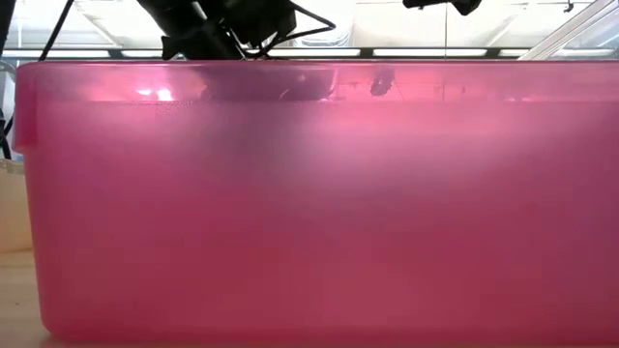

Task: Pick & Place Paint Supplies
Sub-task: Put the purple paint bottle into the transparent bin

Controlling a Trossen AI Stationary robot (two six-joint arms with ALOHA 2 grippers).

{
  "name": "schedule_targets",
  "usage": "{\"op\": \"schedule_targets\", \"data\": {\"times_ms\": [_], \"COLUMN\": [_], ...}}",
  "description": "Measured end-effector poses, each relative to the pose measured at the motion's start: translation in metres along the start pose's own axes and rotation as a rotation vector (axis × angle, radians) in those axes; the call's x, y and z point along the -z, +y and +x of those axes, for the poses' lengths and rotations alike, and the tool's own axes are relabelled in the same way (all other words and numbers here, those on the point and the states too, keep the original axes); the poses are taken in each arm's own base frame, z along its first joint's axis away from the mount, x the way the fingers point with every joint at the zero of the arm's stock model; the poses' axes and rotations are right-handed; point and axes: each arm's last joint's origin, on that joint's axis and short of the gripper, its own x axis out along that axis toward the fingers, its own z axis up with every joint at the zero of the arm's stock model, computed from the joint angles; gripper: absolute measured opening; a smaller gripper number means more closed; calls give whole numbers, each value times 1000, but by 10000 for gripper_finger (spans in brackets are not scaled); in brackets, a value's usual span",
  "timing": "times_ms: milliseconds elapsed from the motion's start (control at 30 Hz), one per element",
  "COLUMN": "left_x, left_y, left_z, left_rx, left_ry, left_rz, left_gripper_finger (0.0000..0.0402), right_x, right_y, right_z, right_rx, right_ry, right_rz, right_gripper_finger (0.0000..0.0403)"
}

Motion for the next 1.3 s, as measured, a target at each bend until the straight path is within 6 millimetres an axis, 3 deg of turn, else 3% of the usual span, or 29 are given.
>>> {"op": "schedule_targets", "data": {"times_ms": [267, 433, 1100, 1300], "left_x": [11, 7, 4, 15], "left_y": [-3, -8, -3, -1], "left_z": [19, 29, 33, 47], "left_rx": [-13, -23, -147, -143], "left_ry": [46, 48, 161, 230], "left_rz": [-3, -9, 6, 2], "left_gripper_finger": [265, 265, 265, 265], "right_x": [-3, -3, -2, -1], "right_y": [4, 4, 6, 8], "right_z": [-1, -2, -3, -4], "right_rx": [-22, -22, -36, -43], "right_ry": [-33, -35, -32, -32], "right_rz": [-23, -26, -37, -44], "right_gripper_finger": [217, 217, 217, 217]}}
